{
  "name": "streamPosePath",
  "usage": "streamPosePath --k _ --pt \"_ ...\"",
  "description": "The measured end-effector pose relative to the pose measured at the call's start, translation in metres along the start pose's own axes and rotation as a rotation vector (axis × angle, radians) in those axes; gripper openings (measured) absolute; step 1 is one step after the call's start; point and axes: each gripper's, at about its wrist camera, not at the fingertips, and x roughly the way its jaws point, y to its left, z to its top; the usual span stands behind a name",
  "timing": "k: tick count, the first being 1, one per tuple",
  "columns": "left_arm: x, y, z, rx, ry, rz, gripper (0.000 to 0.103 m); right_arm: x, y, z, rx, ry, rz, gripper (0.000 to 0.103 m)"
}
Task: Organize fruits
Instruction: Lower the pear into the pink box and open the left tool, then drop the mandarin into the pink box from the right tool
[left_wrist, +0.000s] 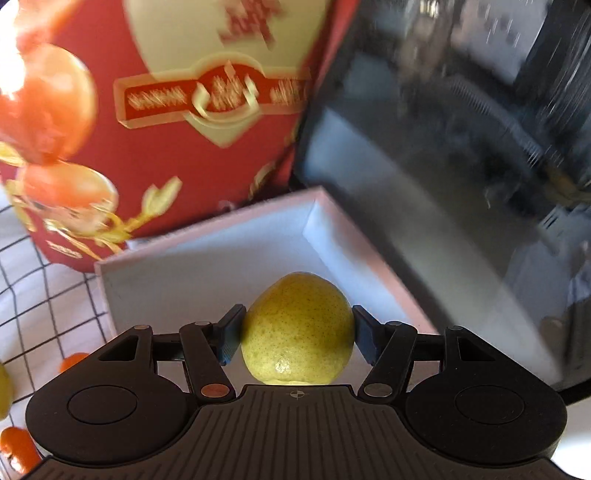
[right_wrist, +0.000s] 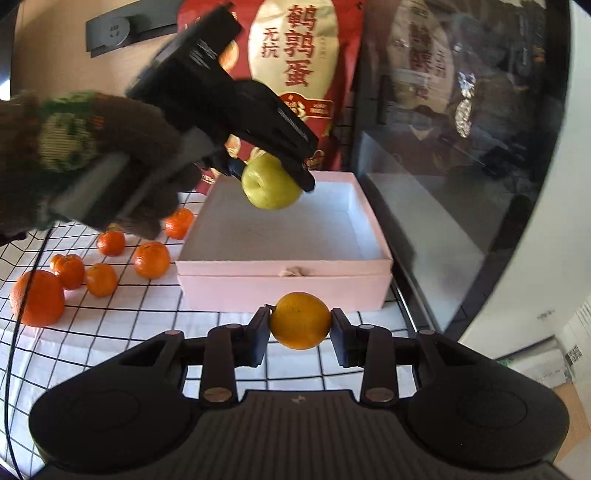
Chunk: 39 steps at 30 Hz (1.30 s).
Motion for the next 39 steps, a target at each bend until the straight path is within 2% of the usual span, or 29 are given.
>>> streamPosePath --k 3,4,5,7,12,14,17,19,23,27,28,29,31,35,39 --pt "0.019 -0.003 -0.006 0.041 0.040 0.044 0.067 -0.001 -0.009 -0.006 0.019 0.008 -0.008 0.034" --pt "0.021 -0.002 -0.008 0.047 0.040 0.053 0.064 0.000 -0.013 -0.009 0.026 0.015 -0.009 0.034" --pt "0.020 0.000 -0.009 0.047 0.014 0.050 0.063 0.000 -0.015 -0.011 0.029 0.020 -0.010 0.034" --pt "0.008 0.007 -0.009 0.022 -0.060 -0.008 0.061 0.002 -0.020 -0.014 0.032 0.035 -0.009 0.034" --pt "-0.062 0.035 -0.018 -0.081 -0.255 -0.086 0.061 0.012 -0.021 -0.007 0.024 0.051 0.010 0.034" --pt "-0.097 0.054 -0.042 -0.133 -0.318 -0.104 0.061 0.012 -0.019 0.003 0.020 0.032 0.034 0.034" --pt "-0.139 0.085 -0.096 -0.218 -0.374 -0.065 0.061 0.016 -0.014 0.028 0.015 -0.009 0.076 0.034" --pt "-0.162 0.107 -0.141 -0.287 -0.384 -0.010 0.061 0.021 -0.010 0.050 0.004 -0.040 0.087 0.034" --pt "-0.192 0.135 -0.226 -0.384 -0.342 0.104 0.060 0.038 0.000 0.108 -0.024 -0.113 0.090 0.034" --pt "-0.216 0.147 -0.280 -0.443 -0.324 0.158 0.060 0.063 0.009 0.161 -0.049 -0.142 0.082 0.035" --pt "-0.220 0.149 -0.290 -0.453 -0.319 0.170 0.060 0.071 0.010 0.169 -0.054 -0.134 0.089 0.039" --pt "-0.224 0.149 -0.296 -0.456 -0.316 0.181 0.060 0.079 0.012 0.176 -0.051 -0.121 0.087 0.048" --pt "-0.231 0.149 -0.304 -0.455 -0.319 0.208 0.060 0.091 0.017 0.181 -0.046 -0.103 0.061 0.053" --pt "-0.227 0.159 -0.301 -0.478 -0.317 0.228 0.060 0.091 0.034 0.159 -0.037 -0.068 0.105 0.057" --pt "-0.230 0.177 -0.294 -0.488 -0.320 0.236 0.060 0.076 0.072 0.120 -0.131 -0.049 0.135 0.057"
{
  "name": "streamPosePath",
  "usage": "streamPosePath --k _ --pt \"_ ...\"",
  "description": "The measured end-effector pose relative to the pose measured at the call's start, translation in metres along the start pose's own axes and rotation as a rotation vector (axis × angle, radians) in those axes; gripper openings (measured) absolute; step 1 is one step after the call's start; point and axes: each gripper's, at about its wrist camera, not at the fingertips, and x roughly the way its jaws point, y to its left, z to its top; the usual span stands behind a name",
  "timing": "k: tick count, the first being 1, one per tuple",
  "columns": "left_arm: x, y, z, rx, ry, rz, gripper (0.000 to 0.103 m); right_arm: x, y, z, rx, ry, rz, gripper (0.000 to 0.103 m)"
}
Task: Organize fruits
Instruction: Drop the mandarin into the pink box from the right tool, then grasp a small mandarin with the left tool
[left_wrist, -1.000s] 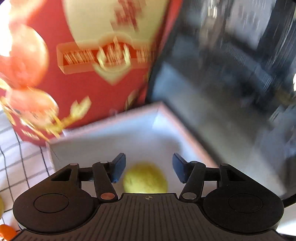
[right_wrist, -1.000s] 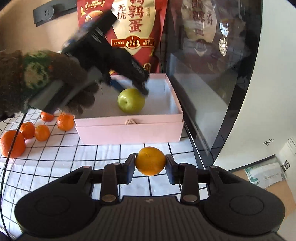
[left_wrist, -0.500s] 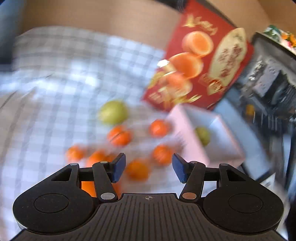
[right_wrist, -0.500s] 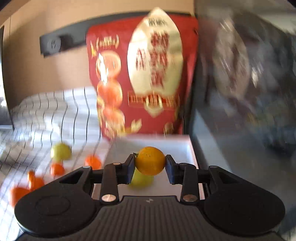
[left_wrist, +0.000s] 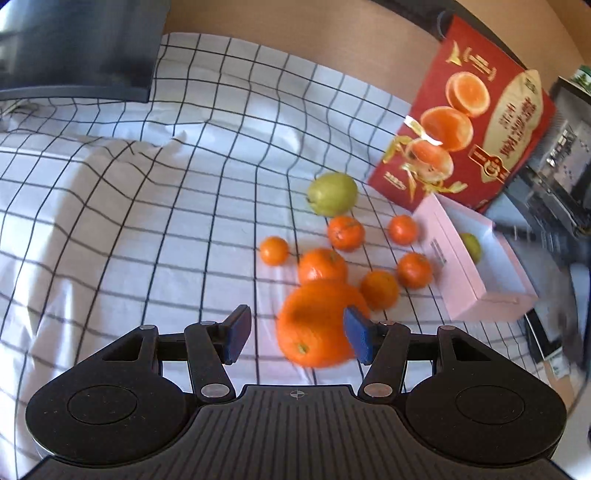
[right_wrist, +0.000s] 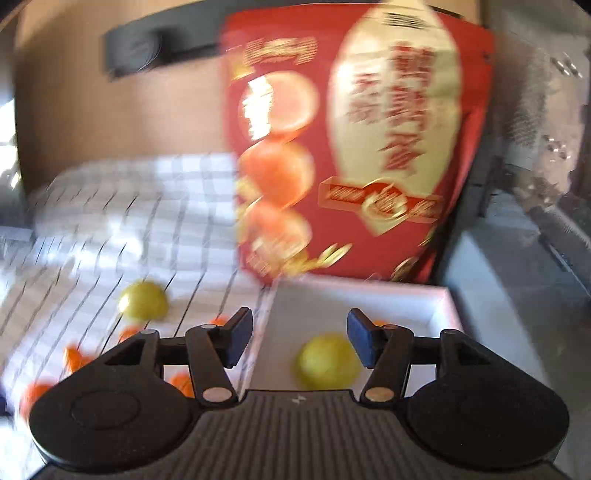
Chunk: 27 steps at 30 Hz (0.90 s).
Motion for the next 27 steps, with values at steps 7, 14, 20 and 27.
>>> streamPosePath --k 7,14,20,27 --pt "0.031 0.010 0.024 -0.004 0.046 -0.021 0.059 -0.031 0.066 -0.066 -0.100 0.085 0.071 0.059" --pt "0.060 0.029 0.051 -0.069 0.039 -0.018 0.047 -0.047 0.084 -0.110 -0.118 0.175 0.018 0.063" --pt "0.087 0.036 0.065 0.011 0.099 -0.019 0.047 -0.051 0.077 -0.123 -0.066 0.205 -0.053 0.066" --pt "0.108 0.029 0.062 0.140 0.141 -0.057 0.047 -0.055 0.075 -0.128 -0.030 0.227 -0.102 0.066"
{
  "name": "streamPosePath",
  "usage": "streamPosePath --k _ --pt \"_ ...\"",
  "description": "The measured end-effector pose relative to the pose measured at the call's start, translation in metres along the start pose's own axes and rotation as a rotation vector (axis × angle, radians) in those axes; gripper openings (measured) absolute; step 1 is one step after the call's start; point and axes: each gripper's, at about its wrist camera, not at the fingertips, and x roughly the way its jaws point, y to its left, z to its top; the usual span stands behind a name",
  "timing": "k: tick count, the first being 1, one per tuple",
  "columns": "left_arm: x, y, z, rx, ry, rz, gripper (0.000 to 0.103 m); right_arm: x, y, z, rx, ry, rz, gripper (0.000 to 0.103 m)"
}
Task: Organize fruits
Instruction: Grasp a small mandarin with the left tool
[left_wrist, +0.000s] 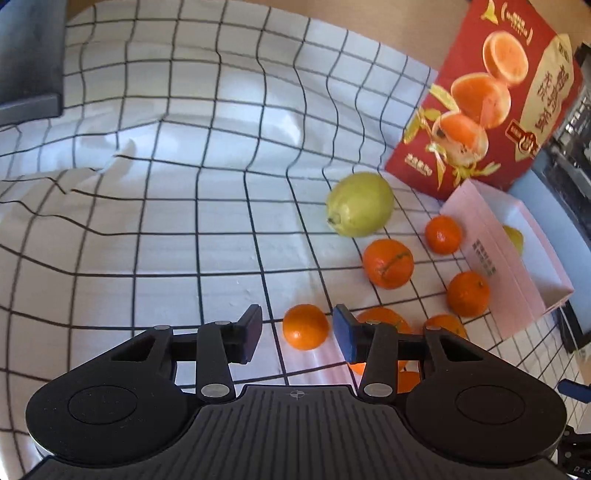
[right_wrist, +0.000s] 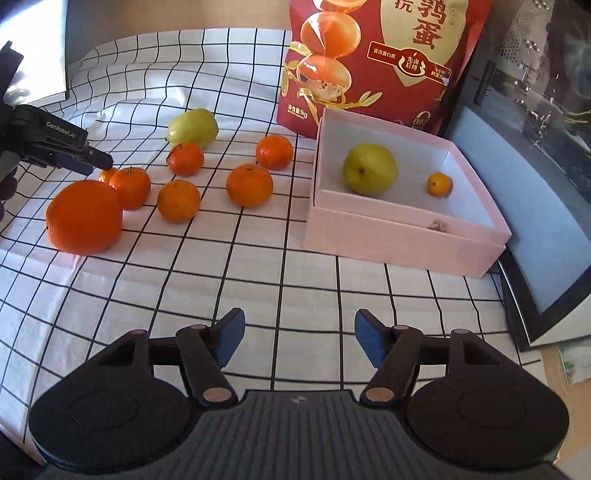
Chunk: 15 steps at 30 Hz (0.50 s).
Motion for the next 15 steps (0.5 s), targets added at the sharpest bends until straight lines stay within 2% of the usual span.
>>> streamPosePath --k 2,8,13,15 --pt "0.008 0.001 -0.001 -0.001 0.017 0.003 0.049 0.000 0.002 -0.002 -0.002 0.008 -0.002 0.066" --pt "0.013 0.004 0.003 -0.005 0.008 -0.008 0.043 -0.002 0.010 -0.009 -0.022 0.024 -0.013 0.066" --pt "0.016 -0.009 0.001 0.099 0.009 0.016 0.043 -0.002 0.011 -0.013 -0.023 0.033 -0.016 0.067" --pt "0.015 -0.013 -0.001 0.128 0.006 0.022 0.036 -0.001 0.010 -0.014 -0.020 0.036 -0.015 0.067"
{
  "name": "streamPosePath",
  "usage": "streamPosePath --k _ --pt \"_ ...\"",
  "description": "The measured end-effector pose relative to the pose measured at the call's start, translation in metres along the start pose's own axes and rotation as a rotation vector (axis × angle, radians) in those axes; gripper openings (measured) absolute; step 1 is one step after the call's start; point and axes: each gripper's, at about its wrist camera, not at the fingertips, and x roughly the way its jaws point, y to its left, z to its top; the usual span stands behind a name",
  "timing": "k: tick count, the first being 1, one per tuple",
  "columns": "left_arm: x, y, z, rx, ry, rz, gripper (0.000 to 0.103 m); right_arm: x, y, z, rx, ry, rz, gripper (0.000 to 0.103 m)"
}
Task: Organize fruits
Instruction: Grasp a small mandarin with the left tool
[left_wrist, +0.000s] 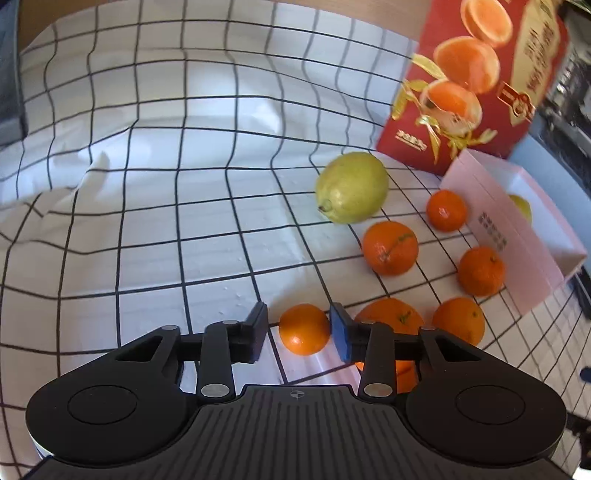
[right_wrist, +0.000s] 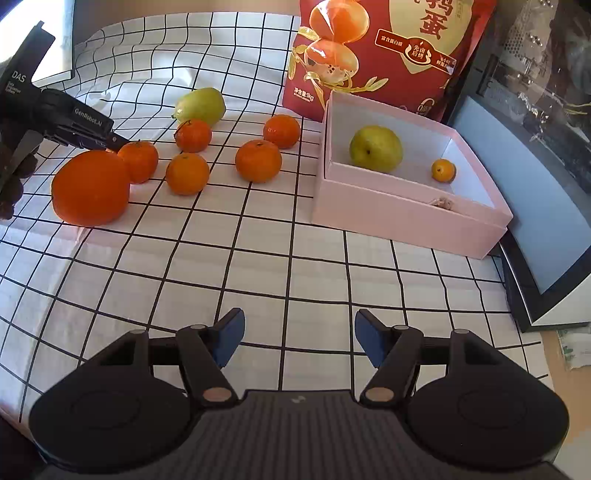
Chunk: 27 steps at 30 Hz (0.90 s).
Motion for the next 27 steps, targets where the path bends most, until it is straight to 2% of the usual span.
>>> streamPosePath --k 5,10,16,21,23,27 --pt "-0.012 -0.007 -0.009 0.071 -0.037 0.063 0.034 0.001 -0.001 0.000 -0.006 -0.003 0.006 0.067" --pt "-0.032 -0.001 -0.024 0.023 -0.057 0.056 0.034 0.003 0.002 0.001 -0.010 -0.003 0.031 0.067" --pt "-0.082 0.003 -0.043 -0.105 -0.110 -0.028 0.034 0.009 0.011 0.011 -0.029 -0.027 0.089 0.067" --pt "-0.113 -0.018 -0.064 -0.096 -0.114 -0.078 0.034 0.019 0.028 0.032 -0.103 -0.098 0.150 0.064" --pt "-0.119 -0.026 -0.070 -0.110 -0.109 -0.100 0.034 0.023 0.034 0.043 -0.131 -0.129 0.173 0.058" --pt "-0.124 -0.043 -0.084 -0.098 -0.090 -0.138 0.034 0.038 0.050 0.066 -0.175 -0.169 0.226 0.058"
